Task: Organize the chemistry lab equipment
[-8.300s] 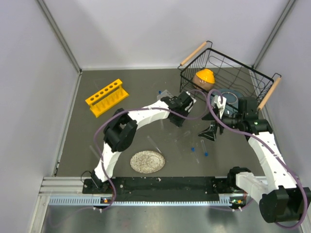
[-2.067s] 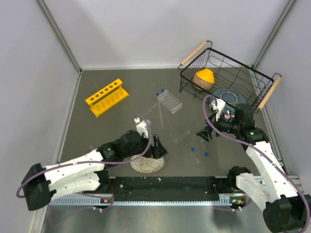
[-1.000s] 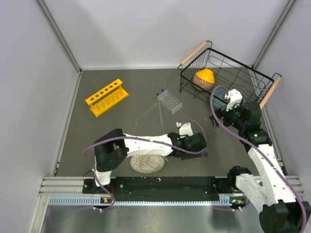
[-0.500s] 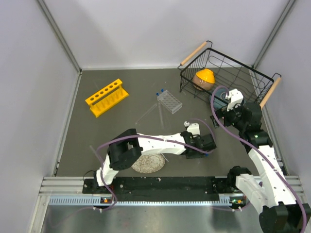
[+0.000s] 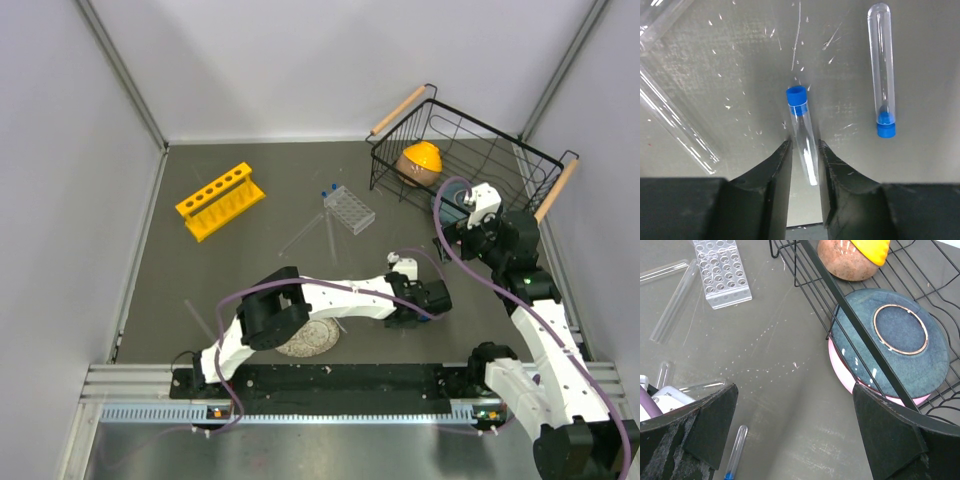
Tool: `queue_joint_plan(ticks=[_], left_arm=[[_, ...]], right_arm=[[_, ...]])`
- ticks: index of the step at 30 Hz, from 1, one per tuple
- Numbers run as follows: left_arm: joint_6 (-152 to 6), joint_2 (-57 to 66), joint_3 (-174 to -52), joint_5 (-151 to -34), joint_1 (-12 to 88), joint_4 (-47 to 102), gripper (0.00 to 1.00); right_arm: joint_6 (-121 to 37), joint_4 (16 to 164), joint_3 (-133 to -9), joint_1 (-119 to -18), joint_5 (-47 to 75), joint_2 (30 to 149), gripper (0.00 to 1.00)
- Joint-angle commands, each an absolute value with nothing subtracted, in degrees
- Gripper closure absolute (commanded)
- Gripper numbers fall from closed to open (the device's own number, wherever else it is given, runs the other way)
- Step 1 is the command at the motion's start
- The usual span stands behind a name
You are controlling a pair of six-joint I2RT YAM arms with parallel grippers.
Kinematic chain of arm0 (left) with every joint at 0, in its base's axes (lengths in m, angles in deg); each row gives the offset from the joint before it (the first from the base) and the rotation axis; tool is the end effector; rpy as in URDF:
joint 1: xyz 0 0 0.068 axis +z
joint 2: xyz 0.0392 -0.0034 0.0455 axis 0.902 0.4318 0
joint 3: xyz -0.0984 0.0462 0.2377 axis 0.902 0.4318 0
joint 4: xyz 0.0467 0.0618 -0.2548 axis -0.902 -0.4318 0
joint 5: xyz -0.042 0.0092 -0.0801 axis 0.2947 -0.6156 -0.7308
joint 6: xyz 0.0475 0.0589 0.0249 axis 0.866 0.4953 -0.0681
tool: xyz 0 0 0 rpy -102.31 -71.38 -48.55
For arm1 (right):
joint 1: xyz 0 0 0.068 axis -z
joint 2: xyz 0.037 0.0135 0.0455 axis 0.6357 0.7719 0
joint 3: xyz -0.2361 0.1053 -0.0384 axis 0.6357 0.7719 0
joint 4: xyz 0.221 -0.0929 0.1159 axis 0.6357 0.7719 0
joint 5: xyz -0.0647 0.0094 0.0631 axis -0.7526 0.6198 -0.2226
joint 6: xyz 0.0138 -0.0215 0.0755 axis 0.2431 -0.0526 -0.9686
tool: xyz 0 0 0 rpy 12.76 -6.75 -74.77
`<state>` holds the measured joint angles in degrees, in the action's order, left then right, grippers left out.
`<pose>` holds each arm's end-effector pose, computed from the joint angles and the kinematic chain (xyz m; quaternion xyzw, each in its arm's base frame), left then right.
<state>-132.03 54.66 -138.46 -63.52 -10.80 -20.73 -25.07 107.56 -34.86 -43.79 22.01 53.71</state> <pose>0.1391 -0.4319 0.1240 0.0114 0.9742 -0.0799 0.2108 0.2227 0.0352 0.2711 -0.1779 0.8129 0.0845 0.5480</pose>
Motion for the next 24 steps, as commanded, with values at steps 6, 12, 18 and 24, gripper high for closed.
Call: queue_joint_plan(ticks=[6,12,18,24], left_arm=[[-128.1,55.7,-141.2,-60.7,-11.2,-24.8,0.74],[-127.6,53.1,-137.7,-58.5,-11.1,-27.1,0.82],[-122.9,43.8,-124.8,-58.1,-11.1,-14.9,0.90],[-118.3,34.0,-114.4,-56.2,-11.1,-4.9,0.92]], right_arm=[[-26.0,104.9,-36.0,-43.3,22.0,52.6,0.02],[-26.0,104.9,-35.9,-43.3,22.5,52.9,0.01],[-26.0,105.1,-35.8,-43.3,24.2,53.0,0.01],[-25.6,105.6,-35.7,-43.3,26.8,53.7,0.02]])
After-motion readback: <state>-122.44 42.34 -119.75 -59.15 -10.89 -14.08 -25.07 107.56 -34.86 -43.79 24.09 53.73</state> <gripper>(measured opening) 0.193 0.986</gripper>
